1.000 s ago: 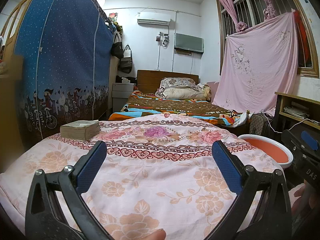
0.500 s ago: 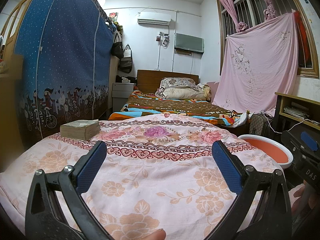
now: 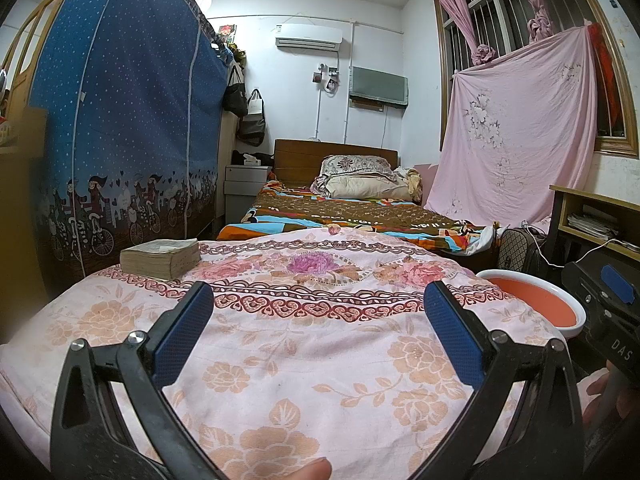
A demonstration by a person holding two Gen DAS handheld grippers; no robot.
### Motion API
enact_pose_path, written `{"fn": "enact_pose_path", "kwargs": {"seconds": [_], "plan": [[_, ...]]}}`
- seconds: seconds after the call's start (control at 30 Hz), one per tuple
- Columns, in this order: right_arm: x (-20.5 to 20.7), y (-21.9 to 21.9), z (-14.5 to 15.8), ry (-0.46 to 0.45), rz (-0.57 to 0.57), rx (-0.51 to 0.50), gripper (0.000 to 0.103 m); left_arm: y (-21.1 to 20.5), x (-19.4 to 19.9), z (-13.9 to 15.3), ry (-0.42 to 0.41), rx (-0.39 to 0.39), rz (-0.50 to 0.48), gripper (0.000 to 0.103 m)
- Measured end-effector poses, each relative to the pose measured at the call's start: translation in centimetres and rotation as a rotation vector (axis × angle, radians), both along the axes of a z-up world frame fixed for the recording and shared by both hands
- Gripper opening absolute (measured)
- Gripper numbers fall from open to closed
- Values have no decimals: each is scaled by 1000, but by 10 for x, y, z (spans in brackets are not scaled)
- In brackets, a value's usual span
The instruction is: Collect trash
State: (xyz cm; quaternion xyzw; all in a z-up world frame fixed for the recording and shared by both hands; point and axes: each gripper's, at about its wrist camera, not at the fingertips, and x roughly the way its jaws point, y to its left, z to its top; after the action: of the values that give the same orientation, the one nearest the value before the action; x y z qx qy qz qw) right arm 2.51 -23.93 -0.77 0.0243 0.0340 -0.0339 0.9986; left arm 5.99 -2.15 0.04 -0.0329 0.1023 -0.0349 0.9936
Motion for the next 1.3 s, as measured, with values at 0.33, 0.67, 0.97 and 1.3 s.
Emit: {"fn": "enact_pose_path", "kwargs": {"seconds": [0.33,0.67,0.97,1.3], "plan": [[0,0,1,0,0,1,103,0,0,0,0,-1,0,92],[0,0,1,0,0,1,103,0,0,0,1,-1,0,91],[0,0,2,2,0,1,103,0,0,0,1,-1,0,91],[-1,0,2,2,0,1,103,0,0,0,1,-2,0,91]]}}
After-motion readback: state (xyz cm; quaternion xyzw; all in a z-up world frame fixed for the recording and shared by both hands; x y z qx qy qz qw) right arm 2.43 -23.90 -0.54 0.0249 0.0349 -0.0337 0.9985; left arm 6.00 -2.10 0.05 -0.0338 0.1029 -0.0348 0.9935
